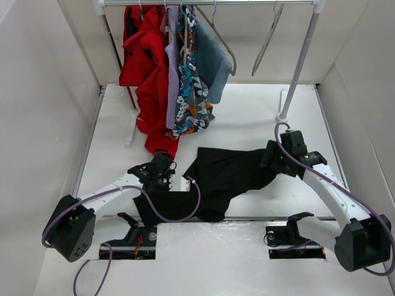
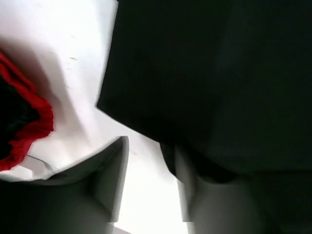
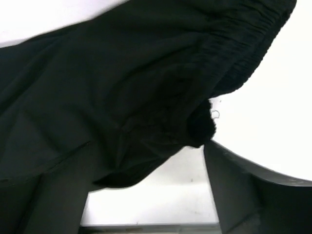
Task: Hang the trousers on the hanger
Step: Flatten out the trousers at the center of the board.
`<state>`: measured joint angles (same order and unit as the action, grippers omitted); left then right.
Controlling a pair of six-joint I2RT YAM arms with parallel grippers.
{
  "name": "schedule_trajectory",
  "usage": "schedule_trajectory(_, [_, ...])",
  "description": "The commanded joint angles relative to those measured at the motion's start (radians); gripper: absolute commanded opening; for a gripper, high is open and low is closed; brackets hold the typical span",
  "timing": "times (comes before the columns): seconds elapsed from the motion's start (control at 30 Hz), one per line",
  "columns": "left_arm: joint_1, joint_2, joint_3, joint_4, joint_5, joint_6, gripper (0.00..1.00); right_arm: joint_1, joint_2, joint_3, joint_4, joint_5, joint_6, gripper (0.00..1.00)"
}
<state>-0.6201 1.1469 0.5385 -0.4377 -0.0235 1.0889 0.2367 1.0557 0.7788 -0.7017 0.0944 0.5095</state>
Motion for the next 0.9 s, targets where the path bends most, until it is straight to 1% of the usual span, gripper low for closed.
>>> schedule_trajectory(0.0, [-0.001, -0.027, -0.005, 0.068, 0.006, -0.043, 0.36, -0.027, 0.042, -0.064, 0.143, -0.037, 0.046, 0.92])
schedule_trajectory(0.03, [-0.001, -0.039, -0.017, 0.068, 0.02, -0.056, 0.25, -0.04, 0.056, -0.075, 0.168, -0.077, 0.046, 0.82])
schedule_trajectory(0.07, [-0.001, -0.039, -0.017, 0.068, 0.02, -0.07, 0.15, -0.054, 0.079, -0.075, 0.2, -0.09, 0.031, 0.51])
schedule_trajectory(0.1, [-0.001, -0.048, -0.028, 0.077, 0.02, -0.096, 0.06, -0.054, 0.079, -0.075, 0.2, -0.09, 0.031, 0.33])
schedule_trajectory(0.13, [-0.001, -0.058, -0.041, 0.077, 0.02, -0.109, 0.0, -0.054, 0.079, -0.075, 0.2, -0.09, 0.031, 0.16])
schedule_trajectory(0.17, [-0.001, -0.058, -0.041, 0.077, 0.02, -0.118, 0.0, -0.054, 0.079, -0.047, 0.183, -0.076, 0.031, 0.02])
schedule_trajectory(0.23, [-0.001, -0.087, -0.055, 0.086, -0.016, -0.147, 0.0, -0.054, 0.038, -0.015, 0.15, -0.044, 0.02, 0.0])
schedule_trajectory(0.27, [0.028, -0.128, -0.055, 0.086, -0.026, -0.158, 0.0, -0.054, 0.017, 0.029, 0.124, -0.032, 0.02, 0.0])
schedule_trajectory(0.3, [0.055, -0.154, -0.055, 0.096, -0.035, -0.174, 0.0, -0.063, -0.037, 0.057, 0.06, -0.019, 0.02, 0.0])
schedule_trajectory(0.37, [0.111, -0.214, -0.019, 0.096, -0.035, -0.199, 0.0, -0.063, -0.107, 0.117, -0.005, 0.033, 0.009, 0.0])
schedule_trajectory(0.4, [0.159, -0.273, -0.008, 0.074, -0.012, -0.199, 0.0, -0.063, -0.144, 0.178, -0.063, 0.053, 0.009, 0.0])
schedule_trajectory(0.43, [0.175, -0.301, 0.004, 0.053, 0.009, -0.199, 0.0, -0.063, -0.214, 0.207, -0.08, 0.07, 0.009, 0.0])
schedule_trajectory(0.47, [0.184, -0.327, 0.014, -0.008, 0.073, -0.175, 0.0, -0.063, -0.247, 0.233, -0.1, 0.109, 0.009, 0.0])
schedule_trajectory(0.5, [0.184, -0.381, 0.024, -0.037, 0.107, -0.109, 0.0, -0.063, -0.273, 0.256, -0.116, 0.123, 0.009, 0.0])
schedule_trajectory(0.53, [0.184, -0.406, 0.025, -0.059, 0.132, -0.081, 0.05, -0.063, -0.314, 0.295, -0.125, 0.123, 0.009, 0.0])
schedule_trajectory(0.57, [0.165, -0.427, 0.025, -0.077, 0.157, -0.06, 0.21, -0.063, -0.327, 0.312, -0.137, 0.123, 0.009, 0.0])
schedule_trajectory(0.6, [0.148, -0.453, 0.025, -0.107, 0.19, -0.044, 0.34, -0.063, -0.327, 0.33, -0.137, 0.123, 0.009, 0.0])
schedule_trajectory(0.63, [0.111, -0.454, 0.035, -0.107, 0.201, -0.044, 0.4, -0.063, -0.338, 0.379, -0.148, 0.123, 0.009, 0.0])
schedule_trajectory(0.7, [0.083, -0.414, 0.057, -0.121, 0.191, -0.069, 0.4, -0.063, -0.338, 0.447, -0.162, 0.123, 0.02, 0.0])
schedule_trajectory(0.73, [0.074, -0.347, 0.081, -0.121, 0.177, -0.089, 0.44, -0.063, -0.326, 0.482, -0.162, 0.148, 0.02, 0.0])
schedule_trajectory(0.77, [0.062, -0.307, 0.095, -0.121, 0.166, -0.101, 0.54, -0.063, -0.313, 0.55, -0.162, 0.163, 0.02, 0.0])
schedule_trajectory(0.8, [0.062, -0.267, 0.109, -0.121, 0.166, -0.101, 0.63, -0.063, -0.304, 0.579, -0.162, 0.18, 0.02, 0.0])
schedule_trajectory(0.83, [0.053, -0.192, 0.136, -0.134, 0.166, -0.101, 0.73, -0.063, -0.295, 0.603, -0.162, 0.203, 0.011, 0.0])
schedule_trajectory(0.87, [0.034, -0.159, 0.152, -0.134, 0.186, -0.101, 0.78, -0.063, -0.286, 0.637, -0.162, 0.203, 0.011, 0.0])
